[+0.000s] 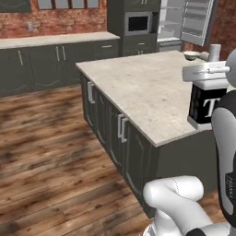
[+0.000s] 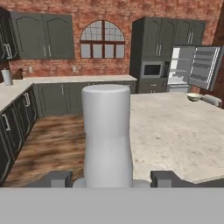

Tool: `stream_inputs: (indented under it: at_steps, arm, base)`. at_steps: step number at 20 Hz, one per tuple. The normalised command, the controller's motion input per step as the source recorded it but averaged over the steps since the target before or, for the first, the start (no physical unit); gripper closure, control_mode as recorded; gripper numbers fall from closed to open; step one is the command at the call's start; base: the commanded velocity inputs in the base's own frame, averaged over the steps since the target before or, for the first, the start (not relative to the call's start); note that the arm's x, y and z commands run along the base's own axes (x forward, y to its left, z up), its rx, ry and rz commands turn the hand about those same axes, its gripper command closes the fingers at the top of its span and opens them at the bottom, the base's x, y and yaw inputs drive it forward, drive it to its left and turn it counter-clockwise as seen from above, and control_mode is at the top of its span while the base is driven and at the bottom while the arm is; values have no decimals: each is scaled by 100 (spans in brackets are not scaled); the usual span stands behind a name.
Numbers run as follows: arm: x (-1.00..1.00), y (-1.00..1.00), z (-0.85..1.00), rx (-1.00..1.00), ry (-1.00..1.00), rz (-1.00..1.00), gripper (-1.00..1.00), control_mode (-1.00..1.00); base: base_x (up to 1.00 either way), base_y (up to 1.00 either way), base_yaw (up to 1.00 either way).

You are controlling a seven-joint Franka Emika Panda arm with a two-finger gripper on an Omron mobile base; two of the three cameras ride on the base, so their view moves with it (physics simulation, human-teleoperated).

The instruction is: There is a bowl on the dining counter. Grab a lemon wedge from the fridge and place it in the bowl. Then get the liquor bottle and glass cup from the cabinet and place them next to the bowl.

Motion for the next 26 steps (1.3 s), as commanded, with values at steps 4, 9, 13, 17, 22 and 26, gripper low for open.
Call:
stream_inputs:
  at_steps: [4,9,13,17,22,26]
  arm:
    - [0,0,0,0,0,0,100,100]
    - [0,0,0,0,0,0,100,100]
    - [0,0,0,0,0,0,100,100]
    - [0,0,0,0,0,0,100,100]
    - [0,0,0,0,0,0,100,100]
    - [0,0,0,0,0,0,100,100]
  base:
    - [7,-72,-27]
    - [36,-95,6]
    - [38,-100,12]
    - [32,-100,10]
    - [28,-100,8]
    - [30,-100,7]
